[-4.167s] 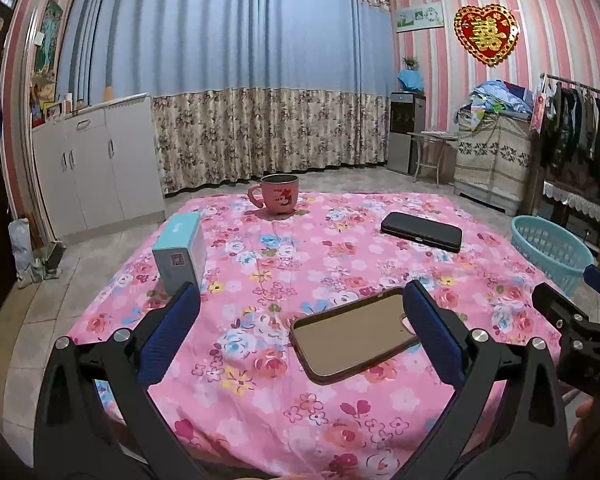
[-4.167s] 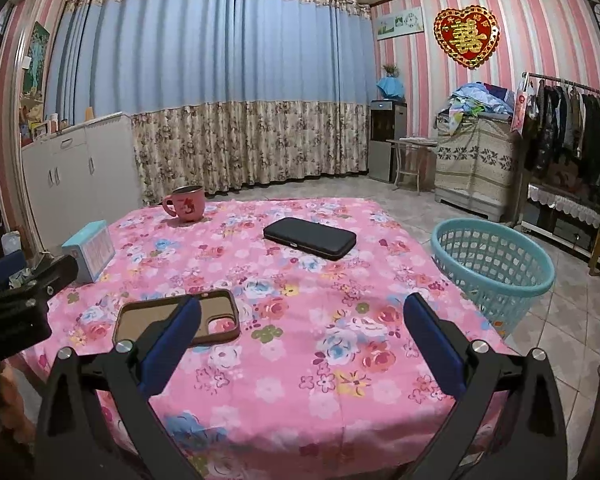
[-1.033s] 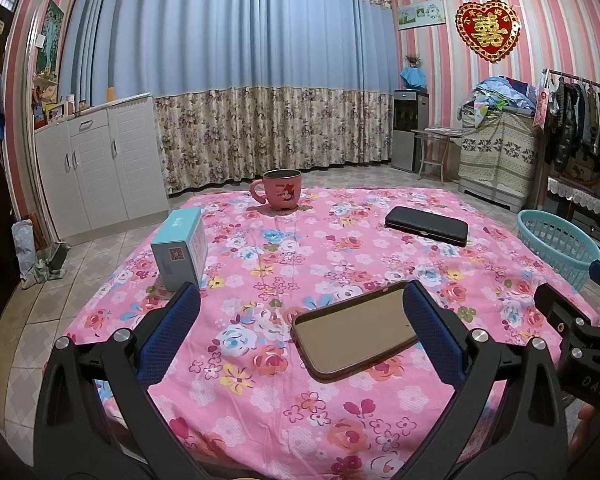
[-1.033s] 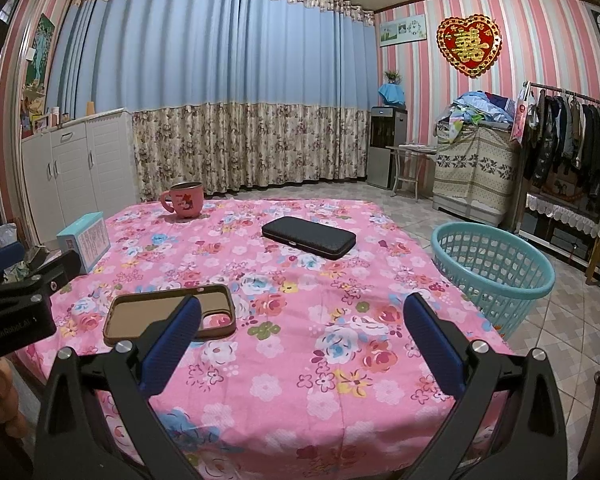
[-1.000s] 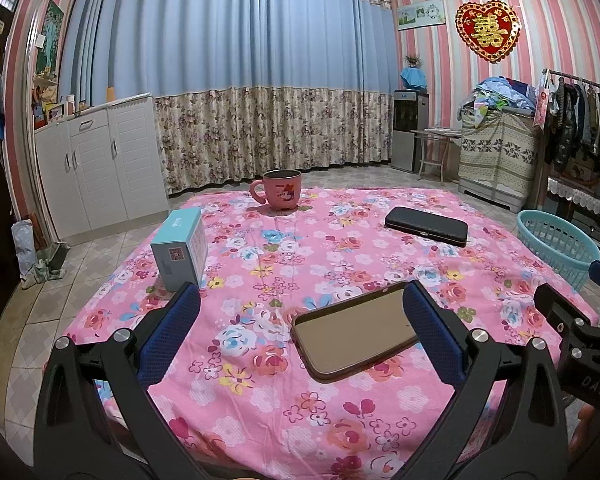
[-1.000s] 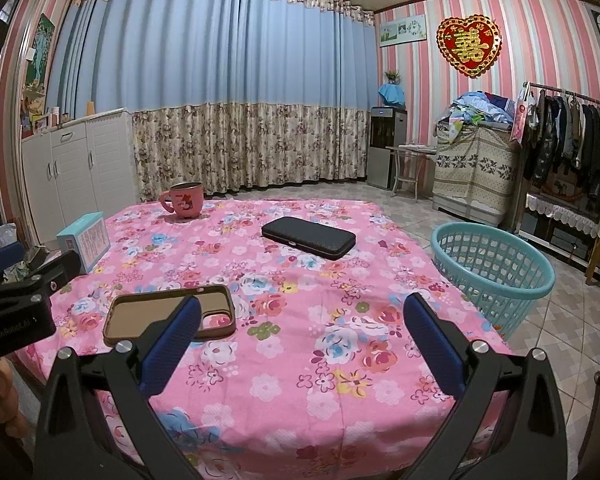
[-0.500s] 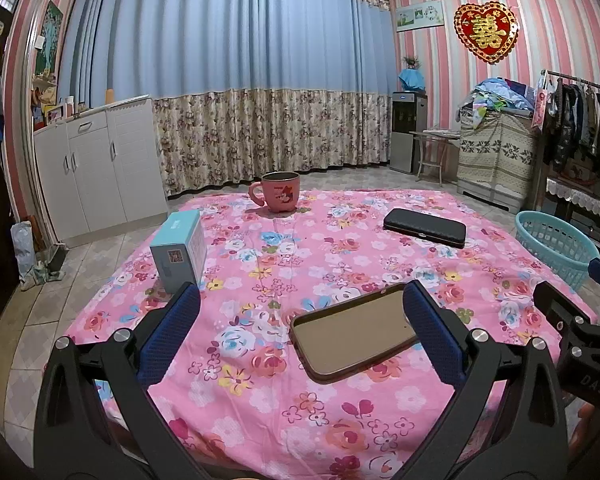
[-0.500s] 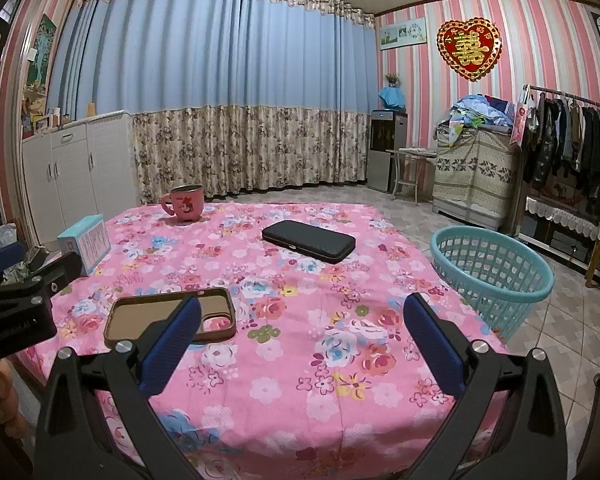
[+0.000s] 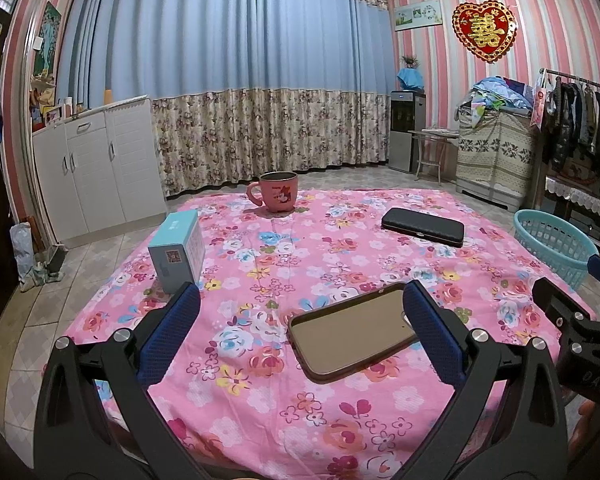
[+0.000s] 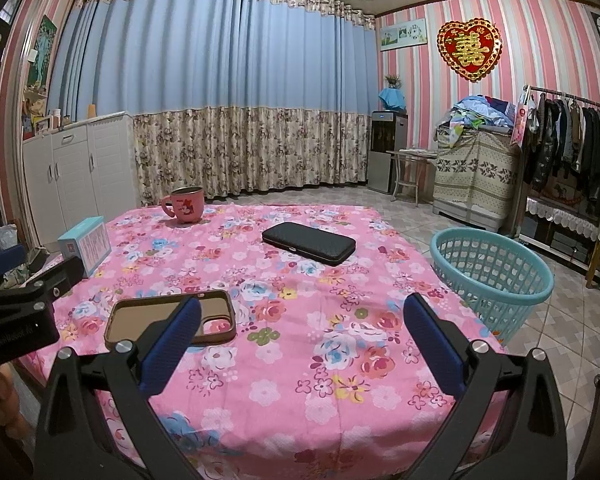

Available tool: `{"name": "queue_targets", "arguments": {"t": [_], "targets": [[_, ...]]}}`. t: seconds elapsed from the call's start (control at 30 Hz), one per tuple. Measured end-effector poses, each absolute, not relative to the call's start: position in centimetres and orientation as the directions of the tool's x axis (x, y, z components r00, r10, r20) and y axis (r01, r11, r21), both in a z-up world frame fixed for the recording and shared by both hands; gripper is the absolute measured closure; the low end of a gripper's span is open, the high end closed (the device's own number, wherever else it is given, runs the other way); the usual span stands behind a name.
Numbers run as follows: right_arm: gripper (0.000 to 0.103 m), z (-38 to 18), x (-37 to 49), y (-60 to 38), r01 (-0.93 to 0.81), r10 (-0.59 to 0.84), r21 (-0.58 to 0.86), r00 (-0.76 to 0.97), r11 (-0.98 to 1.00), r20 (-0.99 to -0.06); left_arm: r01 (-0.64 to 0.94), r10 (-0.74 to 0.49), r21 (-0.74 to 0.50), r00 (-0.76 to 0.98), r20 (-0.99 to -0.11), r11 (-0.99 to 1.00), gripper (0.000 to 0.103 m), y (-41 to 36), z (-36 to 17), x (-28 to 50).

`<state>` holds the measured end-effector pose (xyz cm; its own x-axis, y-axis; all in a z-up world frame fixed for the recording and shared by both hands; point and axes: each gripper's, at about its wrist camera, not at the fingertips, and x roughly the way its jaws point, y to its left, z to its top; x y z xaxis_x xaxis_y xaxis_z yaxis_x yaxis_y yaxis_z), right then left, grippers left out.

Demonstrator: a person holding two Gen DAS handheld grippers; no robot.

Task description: Collect trash

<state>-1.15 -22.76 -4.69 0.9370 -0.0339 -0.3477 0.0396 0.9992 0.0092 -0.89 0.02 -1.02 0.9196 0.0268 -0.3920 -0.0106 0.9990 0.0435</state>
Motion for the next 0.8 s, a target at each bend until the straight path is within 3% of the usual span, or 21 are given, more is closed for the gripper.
{"name": "queue_targets", "arguments": {"t": [0.8], "targets": [[0.004,-4.56,-0.99,-22.98,0.039,-0.033,0.010,0.936,0.999,-0.350,-0.009,0.025,0.043,0.920,-0.392,0.999,0.005,-0.07,-1.03,-0.89]]}}
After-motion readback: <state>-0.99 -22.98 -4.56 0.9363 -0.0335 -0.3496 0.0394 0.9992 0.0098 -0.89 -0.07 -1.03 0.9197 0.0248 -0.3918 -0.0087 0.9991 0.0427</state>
